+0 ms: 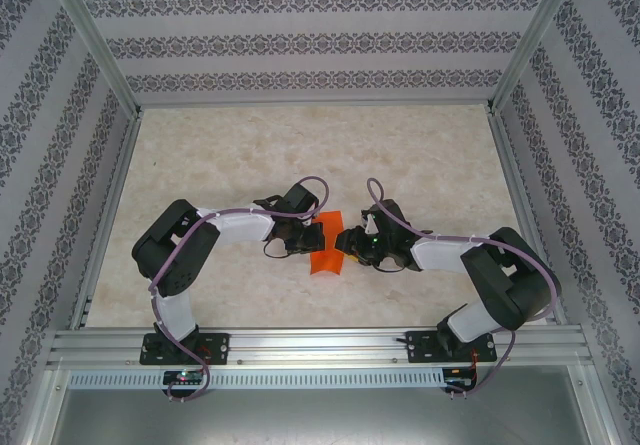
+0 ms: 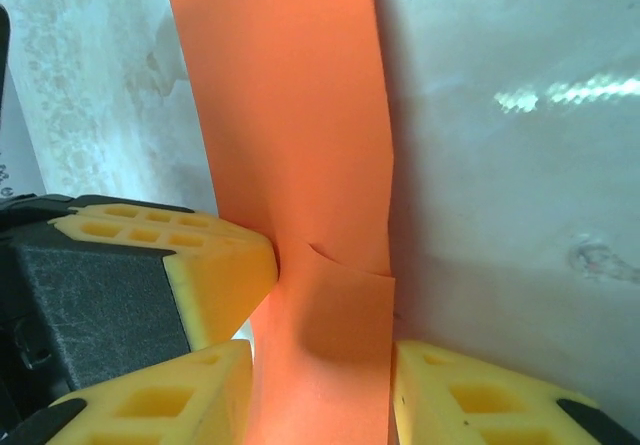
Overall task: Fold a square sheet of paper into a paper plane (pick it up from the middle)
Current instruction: Turn over the paper at the center of the table.
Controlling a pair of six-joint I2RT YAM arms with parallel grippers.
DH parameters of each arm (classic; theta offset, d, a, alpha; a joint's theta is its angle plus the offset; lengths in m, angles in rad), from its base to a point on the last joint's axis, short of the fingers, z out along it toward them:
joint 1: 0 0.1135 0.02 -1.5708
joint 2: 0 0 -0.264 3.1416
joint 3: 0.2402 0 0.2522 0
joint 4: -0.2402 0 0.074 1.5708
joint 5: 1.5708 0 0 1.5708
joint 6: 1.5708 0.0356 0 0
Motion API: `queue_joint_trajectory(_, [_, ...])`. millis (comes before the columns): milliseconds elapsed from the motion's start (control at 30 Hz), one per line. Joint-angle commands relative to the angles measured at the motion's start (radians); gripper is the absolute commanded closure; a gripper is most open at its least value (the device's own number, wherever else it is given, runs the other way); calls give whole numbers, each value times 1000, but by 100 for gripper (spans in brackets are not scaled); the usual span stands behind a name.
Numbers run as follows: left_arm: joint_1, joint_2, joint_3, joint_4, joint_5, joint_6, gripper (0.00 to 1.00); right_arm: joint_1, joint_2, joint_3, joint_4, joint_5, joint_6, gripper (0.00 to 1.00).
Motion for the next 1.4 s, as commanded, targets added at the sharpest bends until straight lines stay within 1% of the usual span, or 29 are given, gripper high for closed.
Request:
queue_joint_trajectory(0, [-8, -12, -4, -64, -48, 26, 92, -12, -21, 2, 34, 13, -12, 57])
queue_joint_trajectory(100, [-8, -12, -5, -65, -48, 25, 92, -25, -22, -6, 74, -12, -10, 56])
queue_joint_trajectory(200, [-8, -10, -9, -61, -49, 23, 92, -35, -3, -5, 132, -66, -16, 56])
queue_joint_trajectory(300, [-8, -8, -7, -63, -47, 23, 92, -41, 2, -8, 150, -61, -19, 55])
queue_joint_trajectory(400, [-9, -12, -9, -67, -52, 23, 92, -47, 26, 2, 175, -98, -19, 55])
queue_joint_trajectory(533, [-8, -13, -9, -69, -53, 24, 92, -51, 43, 3, 191, -105, -17, 55])
queue_joint_trajectory(633, [-8, -15, -9, -73, -56, 25, 92, -55, 71, 16, 181, -132, -33, 53])
queue_joint_trajectory(733, [-8, -15, -5, -77, -54, 26, 92, -60, 69, 10, 176, -116, -37, 53])
queue_joint_trajectory(900, [-9, -19, -3, -88, -63, 27, 92, -74, 65, 1, 135, -128, -59, 52])
queue_joint_trajectory(1000, [-9, -22, -1, -98, -68, 30, 92, -80, 41, -16, 116, -115, -62, 52])
queue_joint_trajectory(1133, [-7, -19, -2, -98, -70, 27, 92, -80, 30, -24, 114, -163, -50, 52])
queue_joint_trajectory(1367, [-8, -16, -3, -94, -68, 26, 92, -65, -10, -44, 78, -180, -50, 54])
